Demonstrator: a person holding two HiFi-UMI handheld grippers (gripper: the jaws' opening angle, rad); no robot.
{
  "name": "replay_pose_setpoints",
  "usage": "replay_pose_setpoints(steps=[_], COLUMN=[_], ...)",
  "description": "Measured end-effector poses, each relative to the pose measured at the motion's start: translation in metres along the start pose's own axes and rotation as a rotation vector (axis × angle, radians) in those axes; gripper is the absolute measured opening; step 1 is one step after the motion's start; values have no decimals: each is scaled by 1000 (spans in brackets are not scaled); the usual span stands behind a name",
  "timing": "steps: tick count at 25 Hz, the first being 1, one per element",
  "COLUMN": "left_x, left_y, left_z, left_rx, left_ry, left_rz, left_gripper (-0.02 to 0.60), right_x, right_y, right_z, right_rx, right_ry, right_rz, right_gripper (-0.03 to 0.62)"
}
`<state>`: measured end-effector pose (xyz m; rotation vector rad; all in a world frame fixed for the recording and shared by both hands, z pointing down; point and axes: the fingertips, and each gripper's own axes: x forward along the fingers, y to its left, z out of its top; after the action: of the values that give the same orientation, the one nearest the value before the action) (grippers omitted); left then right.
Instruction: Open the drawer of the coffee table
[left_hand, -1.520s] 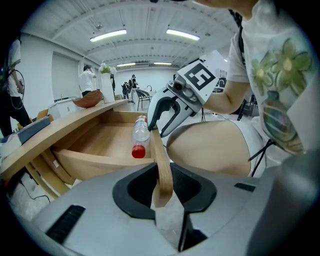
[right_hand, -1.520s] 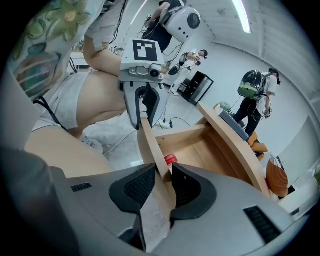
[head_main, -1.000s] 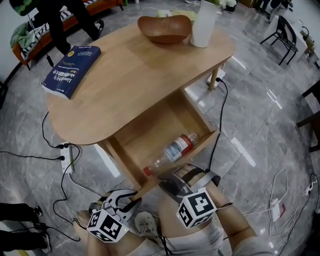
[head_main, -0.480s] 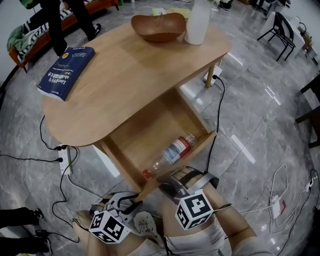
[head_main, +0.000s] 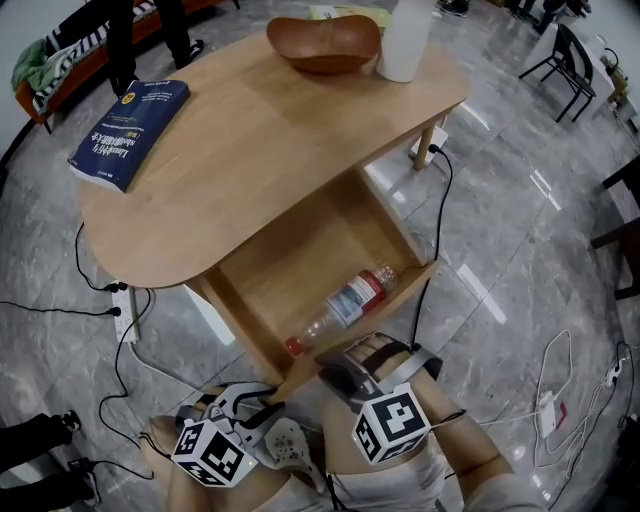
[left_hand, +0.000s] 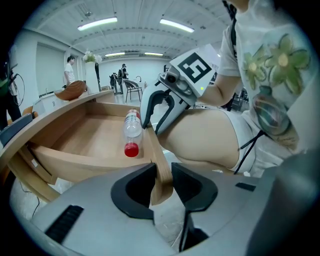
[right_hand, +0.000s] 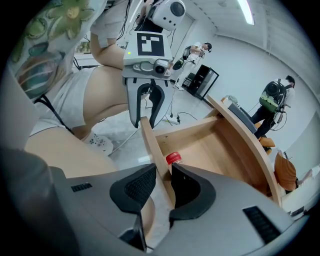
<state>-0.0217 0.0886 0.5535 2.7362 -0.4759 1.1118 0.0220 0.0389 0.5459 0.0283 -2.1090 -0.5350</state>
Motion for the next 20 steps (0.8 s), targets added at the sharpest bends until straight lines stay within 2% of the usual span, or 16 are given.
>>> replay_pose_setpoints(steps=[8, 11, 15, 18, 20], left_x=[0, 2, -8, -25, -40], left_y=[-1, -1, -1, 6, 19], left_z=[-1, 0, 3, 5, 12], left_rx=[-16, 5, 22, -19, -38], left_ry=[-5, -7, -25, -59, -115], left_rz=[-6, 1, 16, 18, 54], left_gripper=[109, 112, 116, 121, 120], right_x=[0, 1, 0, -7, -17], right_y=[1, 2, 0, -3, -7], right_z=[0, -2, -2, -2, 1], right_rx=[5, 8, 60, 111, 184], right_ry=[18, 4, -33, -58, -115], right_rz=[6, -11, -40, -41, -31], right_gripper=[101, 102, 114, 115, 114])
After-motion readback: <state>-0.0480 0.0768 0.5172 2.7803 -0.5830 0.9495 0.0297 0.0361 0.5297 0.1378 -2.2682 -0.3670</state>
